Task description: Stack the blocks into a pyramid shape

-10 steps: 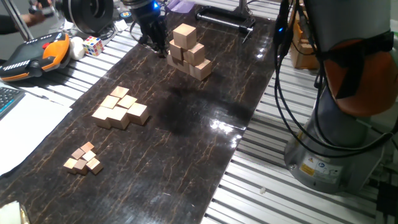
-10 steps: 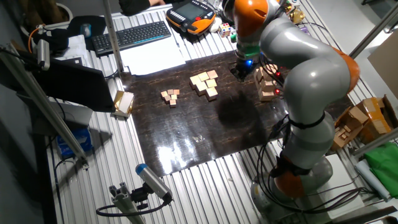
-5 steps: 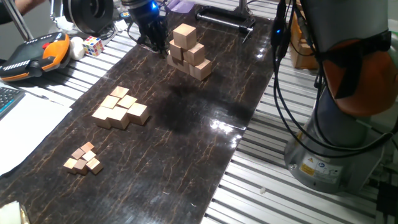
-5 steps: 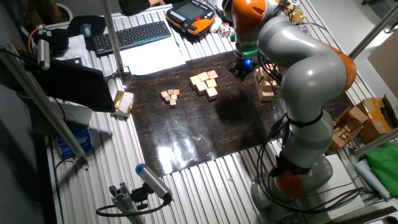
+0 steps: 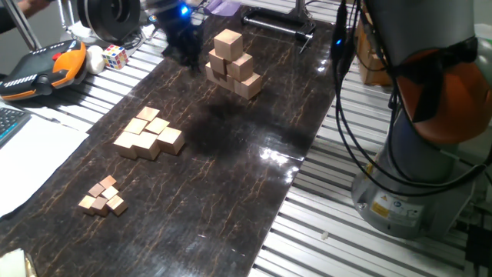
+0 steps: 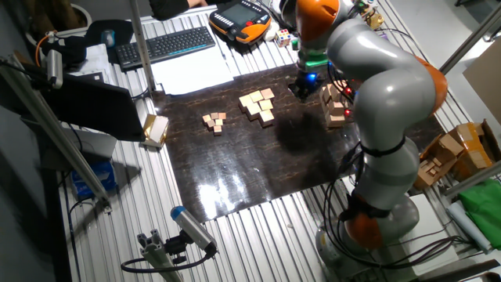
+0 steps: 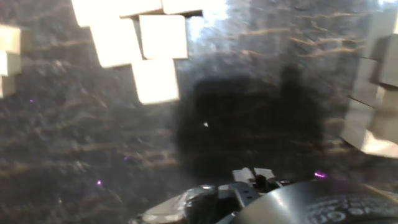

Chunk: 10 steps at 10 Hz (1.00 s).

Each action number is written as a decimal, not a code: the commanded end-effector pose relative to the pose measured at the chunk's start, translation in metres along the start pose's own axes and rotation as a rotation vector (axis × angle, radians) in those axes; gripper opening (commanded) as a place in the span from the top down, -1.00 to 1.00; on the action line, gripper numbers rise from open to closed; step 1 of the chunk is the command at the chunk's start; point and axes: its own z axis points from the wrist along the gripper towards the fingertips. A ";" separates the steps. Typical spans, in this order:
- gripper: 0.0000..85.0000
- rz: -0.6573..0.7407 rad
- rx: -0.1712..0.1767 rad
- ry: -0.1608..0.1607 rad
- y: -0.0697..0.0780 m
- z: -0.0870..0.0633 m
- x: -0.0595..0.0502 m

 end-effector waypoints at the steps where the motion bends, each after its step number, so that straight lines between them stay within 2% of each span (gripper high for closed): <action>1: 0.15 0.012 0.001 0.003 0.017 0.004 -0.009; 2: -0.04 0.031 0.008 -0.006 0.032 0.010 -0.018; 3: -0.22 0.062 0.042 0.011 0.048 0.016 -0.026; 4: -0.40 0.064 0.085 -0.041 0.064 0.028 -0.031; 6: -0.57 0.080 0.054 -0.069 0.074 0.049 -0.035; 9: -0.66 0.062 0.052 -0.074 0.084 0.068 -0.046; 10: -0.69 0.054 0.065 -0.084 0.085 0.074 -0.050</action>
